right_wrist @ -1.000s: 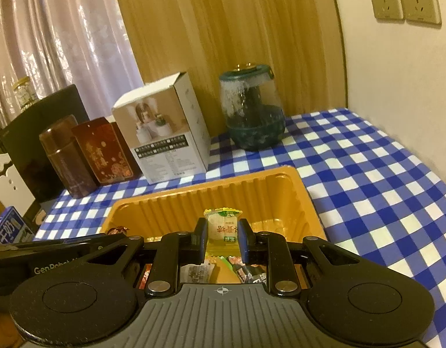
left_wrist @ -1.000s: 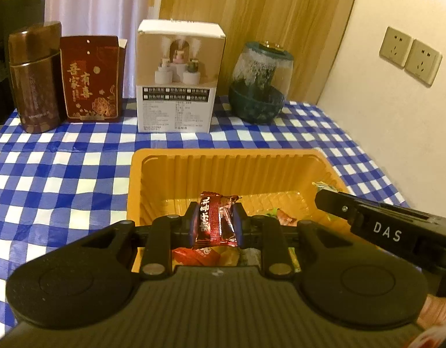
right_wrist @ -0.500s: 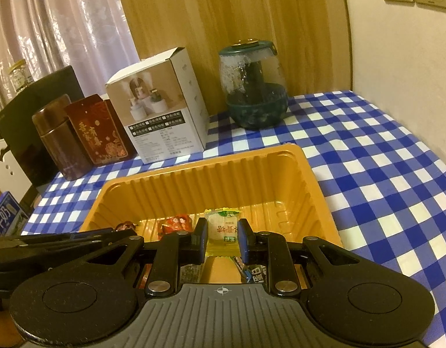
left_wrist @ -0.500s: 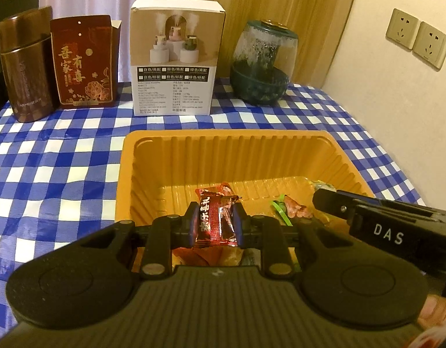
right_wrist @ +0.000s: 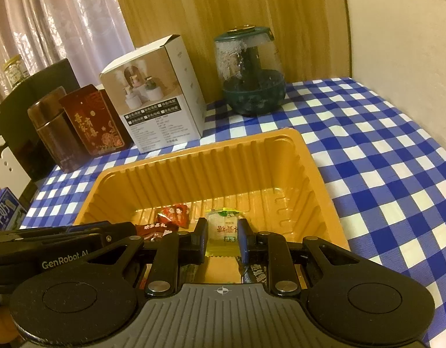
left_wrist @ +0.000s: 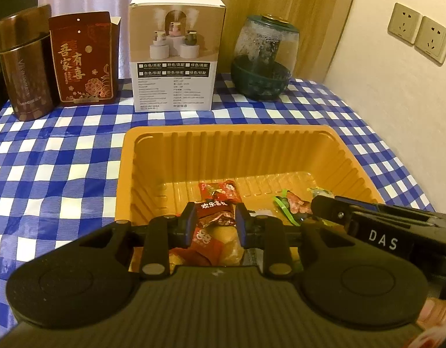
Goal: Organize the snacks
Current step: 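Lower both candies into the tray and open both tools to release them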
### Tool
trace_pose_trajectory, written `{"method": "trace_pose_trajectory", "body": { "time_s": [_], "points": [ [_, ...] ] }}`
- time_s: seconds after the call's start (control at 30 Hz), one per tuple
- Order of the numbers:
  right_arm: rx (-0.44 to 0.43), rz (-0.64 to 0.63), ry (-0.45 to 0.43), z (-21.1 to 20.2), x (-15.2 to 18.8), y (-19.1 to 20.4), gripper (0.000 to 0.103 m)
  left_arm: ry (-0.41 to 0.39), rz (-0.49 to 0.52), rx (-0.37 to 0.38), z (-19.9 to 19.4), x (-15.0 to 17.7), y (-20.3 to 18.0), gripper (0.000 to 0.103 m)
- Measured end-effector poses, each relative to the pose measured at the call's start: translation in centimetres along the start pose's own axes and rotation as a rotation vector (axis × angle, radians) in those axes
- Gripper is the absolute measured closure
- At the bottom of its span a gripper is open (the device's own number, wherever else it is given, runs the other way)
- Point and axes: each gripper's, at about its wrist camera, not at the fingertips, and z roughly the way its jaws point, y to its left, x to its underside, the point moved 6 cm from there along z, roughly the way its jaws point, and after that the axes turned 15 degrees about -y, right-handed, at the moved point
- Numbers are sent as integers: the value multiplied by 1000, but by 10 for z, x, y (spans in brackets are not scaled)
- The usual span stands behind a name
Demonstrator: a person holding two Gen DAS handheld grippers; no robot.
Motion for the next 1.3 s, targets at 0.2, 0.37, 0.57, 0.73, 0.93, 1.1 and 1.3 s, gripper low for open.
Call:
{"method": "trace_pose_trajectory", "body": {
  "time_s": [0.2,0.37,0.57,0.73,0.93,1.1,1.3],
  "points": [
    [0,12,-11,-1,-2,1,81,4,2,0,-1,0,1,78],
    [1,19,-15,-2,-3,1,81,0,5,-5,-3,-1,2,78],
    [-6,25,-17,-2,-4,2,80,-2,8,-4,-4,-1,1,78],
    [-30,73,-23,-2,-6,1,80,-4,6,-6,-4,-2,1,78],
    [-52,94,-32,-1,-6,1,80,-5,9,-5,-4,-1,1,78],
    [-32,104,-42,-1,-7,-3,73,-5,10,-5,-4,-1,1,78],
    [-16,108,-47,-2,-8,-6,60,-6,10,-5,-5,-1,1,78]
  ]
}}
